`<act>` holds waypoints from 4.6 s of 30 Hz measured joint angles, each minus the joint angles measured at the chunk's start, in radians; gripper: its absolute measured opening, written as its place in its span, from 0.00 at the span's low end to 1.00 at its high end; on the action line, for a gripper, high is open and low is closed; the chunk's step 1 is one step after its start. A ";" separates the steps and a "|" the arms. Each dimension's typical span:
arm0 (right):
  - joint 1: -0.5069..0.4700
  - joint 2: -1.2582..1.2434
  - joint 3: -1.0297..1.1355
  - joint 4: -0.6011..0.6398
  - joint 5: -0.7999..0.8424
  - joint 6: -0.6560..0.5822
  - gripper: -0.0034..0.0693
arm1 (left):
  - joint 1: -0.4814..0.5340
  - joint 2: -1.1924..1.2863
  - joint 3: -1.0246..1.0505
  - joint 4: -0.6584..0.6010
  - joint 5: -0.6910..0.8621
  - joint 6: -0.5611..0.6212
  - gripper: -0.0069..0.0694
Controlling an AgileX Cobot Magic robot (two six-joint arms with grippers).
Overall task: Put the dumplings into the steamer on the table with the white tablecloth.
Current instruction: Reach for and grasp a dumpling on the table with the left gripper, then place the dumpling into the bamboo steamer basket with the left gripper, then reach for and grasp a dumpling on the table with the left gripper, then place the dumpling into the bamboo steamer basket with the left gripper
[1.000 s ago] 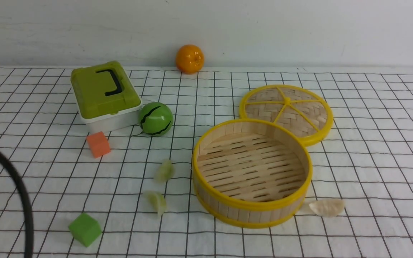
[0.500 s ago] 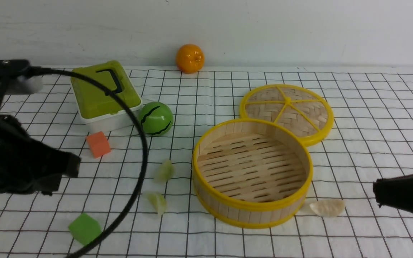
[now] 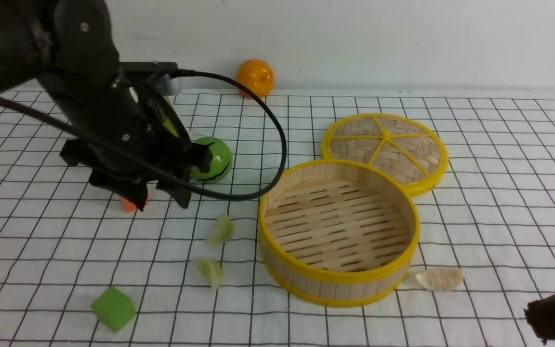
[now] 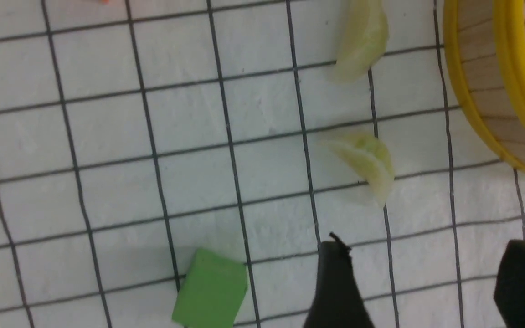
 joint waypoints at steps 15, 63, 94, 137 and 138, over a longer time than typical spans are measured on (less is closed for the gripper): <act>0.011 0.000 -0.013 -0.018 0.028 0.003 0.04 | 0.000 0.365 -0.095 0.000 -0.240 0.066 0.71; 0.017 -0.367 -0.016 -0.420 0.079 0.285 0.07 | -0.349 0.638 -0.607 0.090 -0.292 -0.319 0.40; 0.090 -0.368 -0.016 -0.394 -0.044 0.288 0.11 | -0.344 0.003 -0.236 0.300 0.126 -0.254 0.65; 0.091 -0.368 -0.016 -0.357 -0.043 0.288 0.16 | -0.131 0.152 0.376 0.143 -0.610 -0.498 0.35; 0.091 -0.368 -0.016 -0.357 -0.043 0.288 0.16 | -0.131 0.152 0.357 0.145 -0.580 -0.488 0.35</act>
